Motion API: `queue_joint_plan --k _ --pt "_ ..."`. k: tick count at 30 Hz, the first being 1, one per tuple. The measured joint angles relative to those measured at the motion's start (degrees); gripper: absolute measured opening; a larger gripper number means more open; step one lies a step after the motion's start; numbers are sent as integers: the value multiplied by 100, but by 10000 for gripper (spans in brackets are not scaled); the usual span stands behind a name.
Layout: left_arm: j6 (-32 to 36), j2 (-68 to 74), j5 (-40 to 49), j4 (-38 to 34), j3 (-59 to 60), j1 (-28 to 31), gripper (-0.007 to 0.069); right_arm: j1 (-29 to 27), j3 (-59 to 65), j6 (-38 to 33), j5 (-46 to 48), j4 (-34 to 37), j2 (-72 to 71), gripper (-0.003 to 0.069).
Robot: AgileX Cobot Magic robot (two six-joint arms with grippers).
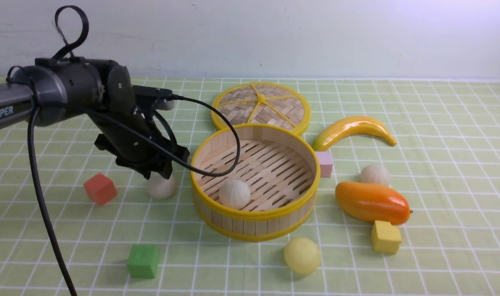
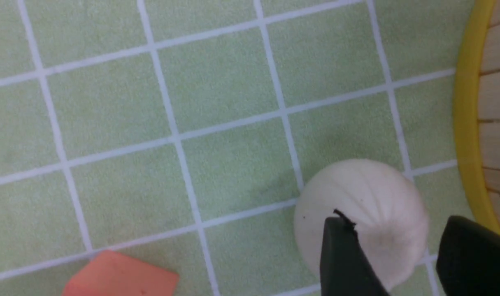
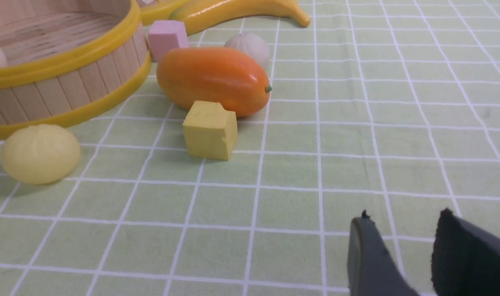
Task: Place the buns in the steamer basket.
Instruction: Use the left arm to grab a steamed stuffed bun, then use the left arm to put the steamed stuffed bun into the steamer
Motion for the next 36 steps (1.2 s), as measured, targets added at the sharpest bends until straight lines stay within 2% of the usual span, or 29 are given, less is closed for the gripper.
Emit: queue_joint_plan --k 9,11,13,16,21,27,31,36 --pt "0 179 -65 12 0 0 300 0 0 0 0 0 0 239" --pt "0 179 -73 12 0 0 249 0 0 0 0 0 0 239" --pt "0 179 -65 12 0 0 167 0 0 0 0 0 0 239" --pt "0 164 54 14 -28 0 6 0 0 0 0 0 0 239" --pt "-19 -104 558 51 -220 -58 -10 0 0 0 0 0 0 239" --pt "-20 -745 663 -88 -881 -661 -10 0 0 0 0 0 0 239" --pt "-14 -394 291 -132 -1130 -975 -10 0 0 0 0 0 0 239" --pt "-27 416 197 -81 -1467 -987 -10 0 0 0 0 0 0 239"
